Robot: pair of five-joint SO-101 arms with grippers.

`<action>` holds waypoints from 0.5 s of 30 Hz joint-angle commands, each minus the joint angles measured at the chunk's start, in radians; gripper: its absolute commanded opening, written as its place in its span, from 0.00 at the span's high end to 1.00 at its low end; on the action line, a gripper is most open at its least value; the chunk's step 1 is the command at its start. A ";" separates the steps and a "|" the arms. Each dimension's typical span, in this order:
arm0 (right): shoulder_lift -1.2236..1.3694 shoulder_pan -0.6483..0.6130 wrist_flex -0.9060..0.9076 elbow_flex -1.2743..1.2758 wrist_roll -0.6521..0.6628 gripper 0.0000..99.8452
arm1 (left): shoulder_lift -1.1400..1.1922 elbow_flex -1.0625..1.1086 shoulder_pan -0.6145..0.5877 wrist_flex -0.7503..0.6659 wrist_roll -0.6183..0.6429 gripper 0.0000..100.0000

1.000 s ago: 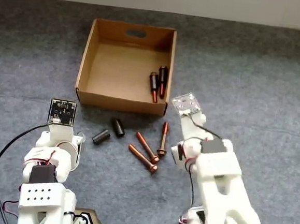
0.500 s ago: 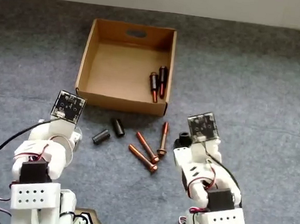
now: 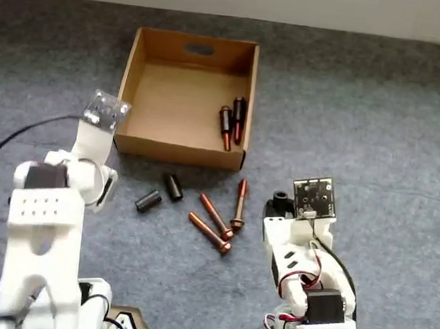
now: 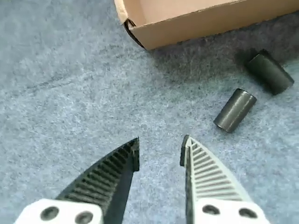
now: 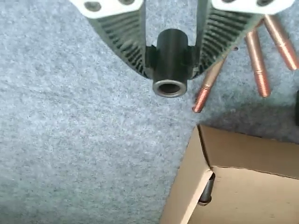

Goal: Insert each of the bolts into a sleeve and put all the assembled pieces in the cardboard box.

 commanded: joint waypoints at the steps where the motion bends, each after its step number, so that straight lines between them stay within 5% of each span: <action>1: -0.013 0.010 0.004 -0.005 -0.012 0.99 | 0.142 -0.136 -0.001 0.043 0.006 0.83; 10: -0.015 0.019 0.033 -0.018 -0.015 0.99 | 0.122 -0.160 0.292 0.098 0.008 0.83; 15: -0.015 0.193 0.027 -0.022 -0.094 0.99 | 0.122 -0.156 0.539 0.077 0.058 0.83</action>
